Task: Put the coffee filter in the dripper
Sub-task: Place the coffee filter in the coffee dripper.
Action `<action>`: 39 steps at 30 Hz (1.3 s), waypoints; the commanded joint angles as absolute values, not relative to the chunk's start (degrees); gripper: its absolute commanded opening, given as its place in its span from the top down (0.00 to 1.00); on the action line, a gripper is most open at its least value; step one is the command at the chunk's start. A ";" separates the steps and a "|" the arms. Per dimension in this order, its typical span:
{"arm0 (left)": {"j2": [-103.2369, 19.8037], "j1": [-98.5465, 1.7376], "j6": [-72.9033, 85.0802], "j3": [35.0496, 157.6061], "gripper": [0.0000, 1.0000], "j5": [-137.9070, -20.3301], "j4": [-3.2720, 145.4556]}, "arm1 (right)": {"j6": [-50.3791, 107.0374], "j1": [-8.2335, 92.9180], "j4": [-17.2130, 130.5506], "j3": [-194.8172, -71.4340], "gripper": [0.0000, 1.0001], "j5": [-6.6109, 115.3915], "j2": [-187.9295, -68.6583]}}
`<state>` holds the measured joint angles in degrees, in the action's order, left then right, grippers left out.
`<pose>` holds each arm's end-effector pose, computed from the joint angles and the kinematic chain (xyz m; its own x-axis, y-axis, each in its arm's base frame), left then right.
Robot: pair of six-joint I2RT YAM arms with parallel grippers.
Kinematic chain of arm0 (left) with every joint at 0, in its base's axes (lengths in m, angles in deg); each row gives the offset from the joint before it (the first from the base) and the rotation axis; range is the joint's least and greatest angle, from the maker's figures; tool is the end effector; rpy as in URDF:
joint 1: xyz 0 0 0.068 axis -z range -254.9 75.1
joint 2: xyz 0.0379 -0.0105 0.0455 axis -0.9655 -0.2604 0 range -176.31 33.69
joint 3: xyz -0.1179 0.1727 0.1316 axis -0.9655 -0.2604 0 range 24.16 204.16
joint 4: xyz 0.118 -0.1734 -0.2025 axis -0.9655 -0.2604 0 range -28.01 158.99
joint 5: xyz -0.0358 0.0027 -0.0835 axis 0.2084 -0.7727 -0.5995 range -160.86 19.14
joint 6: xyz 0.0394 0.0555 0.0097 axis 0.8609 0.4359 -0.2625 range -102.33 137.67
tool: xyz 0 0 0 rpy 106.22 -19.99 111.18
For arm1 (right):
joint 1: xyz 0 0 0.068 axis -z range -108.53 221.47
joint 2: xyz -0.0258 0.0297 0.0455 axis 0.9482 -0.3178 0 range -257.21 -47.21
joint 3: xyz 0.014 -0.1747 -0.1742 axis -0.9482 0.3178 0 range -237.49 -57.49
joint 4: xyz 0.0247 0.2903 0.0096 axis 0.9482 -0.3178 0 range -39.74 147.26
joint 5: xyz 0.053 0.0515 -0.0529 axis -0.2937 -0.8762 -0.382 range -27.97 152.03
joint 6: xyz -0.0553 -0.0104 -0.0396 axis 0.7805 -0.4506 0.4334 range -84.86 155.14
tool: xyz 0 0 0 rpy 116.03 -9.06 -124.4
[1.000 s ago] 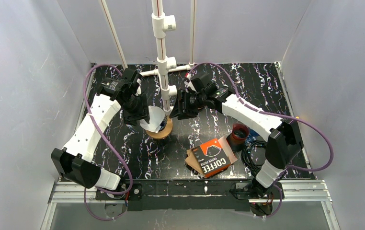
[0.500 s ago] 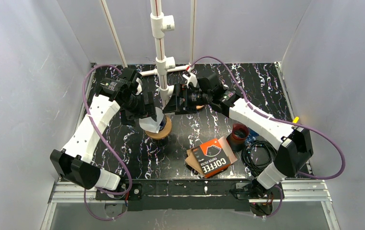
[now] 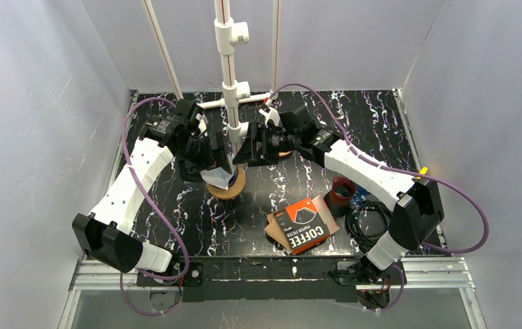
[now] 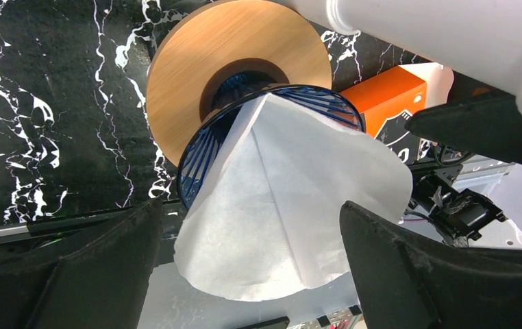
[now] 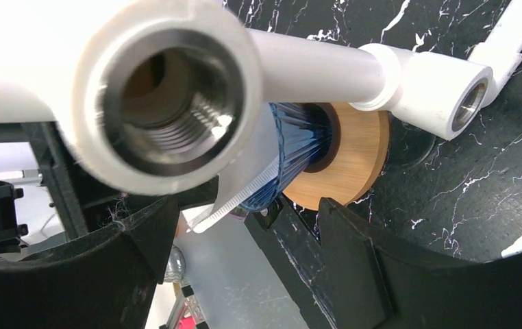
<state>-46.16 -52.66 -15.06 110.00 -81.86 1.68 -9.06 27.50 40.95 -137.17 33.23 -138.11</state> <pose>0.2819 -0.1269 0.3229 -0.9299 -0.1930 -0.3131 -0.0550 0.9147 -0.4004 0.2805 0.3079 0.2990 -0.8770 0.0029 -0.4804 -0.4246 0.4632 0.7780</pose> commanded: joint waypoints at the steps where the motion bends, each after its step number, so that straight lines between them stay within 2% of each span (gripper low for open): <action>1: -45.05 -53.00 -13.89 109.18 0.02 -84.49 1.71 | -9.47 27.35 42.53 -136.59 0.18 31.71 -138.98; 6: -44.65 -53.02 -13.88 109.33 0.02 -83.64 1.12 | -9.81 27.35 42.67 -136.61 0.22 31.63 -139.49; 17: -42.68 -53.31 -12.71 111.29 0.03 -72.66 -6.09 | -9.98 27.35 41.45 -136.72 0.27 31.40 -140.86; 20: -42.62 -53.46 -11.87 111.12 0.03 -73.38 -6.04 | -9.94 27.39 41.18 -136.79 0.27 31.27 -140.95; 23: -42.56 -53.46 -11.47 111.02 0.02 -76.42 -4.31 | -9.86 27.35 41.46 -137.06 0.25 30.99 -140.80; 32: -43.46 -53.46 -15.35 107.86 0.02 -84.67 2.51 | -9.82 27.35 44.28 -135.54 0.12 32.19 -137.01; 39: -44.54 -53.44 -17.81 105.16 0.02 -87.41 4.82 | -10.43 27.34 44.28 -134.95 0.13 31.78 -137.66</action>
